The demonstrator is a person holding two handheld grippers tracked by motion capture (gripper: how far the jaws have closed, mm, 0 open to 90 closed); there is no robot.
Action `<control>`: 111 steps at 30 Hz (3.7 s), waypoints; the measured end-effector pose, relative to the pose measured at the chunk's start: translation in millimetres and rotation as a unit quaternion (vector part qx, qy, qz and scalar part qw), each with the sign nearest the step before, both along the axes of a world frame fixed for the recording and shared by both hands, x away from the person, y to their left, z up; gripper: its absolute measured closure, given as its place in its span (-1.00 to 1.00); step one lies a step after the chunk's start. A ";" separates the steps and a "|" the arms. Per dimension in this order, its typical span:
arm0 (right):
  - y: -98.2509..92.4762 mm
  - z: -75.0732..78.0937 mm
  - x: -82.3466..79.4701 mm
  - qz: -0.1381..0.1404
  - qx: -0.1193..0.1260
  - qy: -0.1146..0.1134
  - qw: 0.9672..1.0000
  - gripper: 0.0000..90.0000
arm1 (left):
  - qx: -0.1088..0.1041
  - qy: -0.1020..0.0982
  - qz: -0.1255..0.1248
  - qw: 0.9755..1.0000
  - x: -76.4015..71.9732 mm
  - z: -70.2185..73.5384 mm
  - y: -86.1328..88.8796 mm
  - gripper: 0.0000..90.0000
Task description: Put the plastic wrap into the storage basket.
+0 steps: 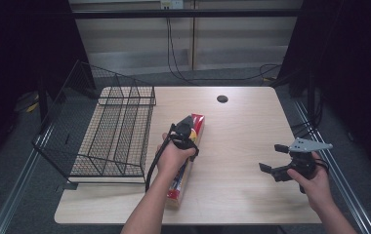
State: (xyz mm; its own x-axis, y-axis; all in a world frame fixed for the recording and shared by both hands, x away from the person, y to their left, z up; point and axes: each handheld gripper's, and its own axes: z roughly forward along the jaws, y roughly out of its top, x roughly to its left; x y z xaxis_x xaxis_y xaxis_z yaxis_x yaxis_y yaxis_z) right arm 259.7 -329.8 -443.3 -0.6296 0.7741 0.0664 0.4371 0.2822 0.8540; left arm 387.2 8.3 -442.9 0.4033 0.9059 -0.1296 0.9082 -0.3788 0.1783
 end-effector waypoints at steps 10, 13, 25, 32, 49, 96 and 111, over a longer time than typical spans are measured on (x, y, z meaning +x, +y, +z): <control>-0.9 0.9 0.1 0.007 0.012 -0.006 1.000 -0.98 | -0.006 0.001 0.005 1.000 4.8 17.7 4.2 -0.05; -1.6 0.3 0.3 0.007 0.012 -0.004 1.000 -0.98 | -0.005 0.004 0.008 1.000 7.2 23.1 5.9 -0.05; -1.0 0.5 0.3 0.009 0.010 -0.004 1.000 -0.98 | -0.014 0.000 0.020 1.000 13.0 44.4 11.3 -0.05; -1.1 0.4 0.3 0.010 0.009 -0.004 1.000 -0.98 | -0.016 0.004 0.026 1.000 15.4 51.3 13.0 -0.05; -0.5 0.8 0.0 0.012 0.010 -0.003 1.000 -0.98 | -0.020 0.002 0.050 0.999 21.4 68.6 25.0 -0.05; 0.6 -0.5 0.7 0.019 0.012 0.001 1.000 -0.98 | -0.018 -0.001 0.088 0.996 32.4 121.7 52.4 -0.05; 0.2 0.1 0.3 0.019 0.013 0.000 1.000 -0.98 | -0.012 -0.010 0.102 0.995 34.6 138.8 64.7 -0.05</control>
State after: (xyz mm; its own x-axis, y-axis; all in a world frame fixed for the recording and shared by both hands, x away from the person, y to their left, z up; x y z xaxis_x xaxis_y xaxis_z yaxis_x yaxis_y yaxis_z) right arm 260.1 -329.7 -443.2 -0.6582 0.7479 0.0859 0.4270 0.2770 0.8608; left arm 421.8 73.0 -304.1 0.2135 0.9659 -0.1464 0.9621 -0.1819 0.2030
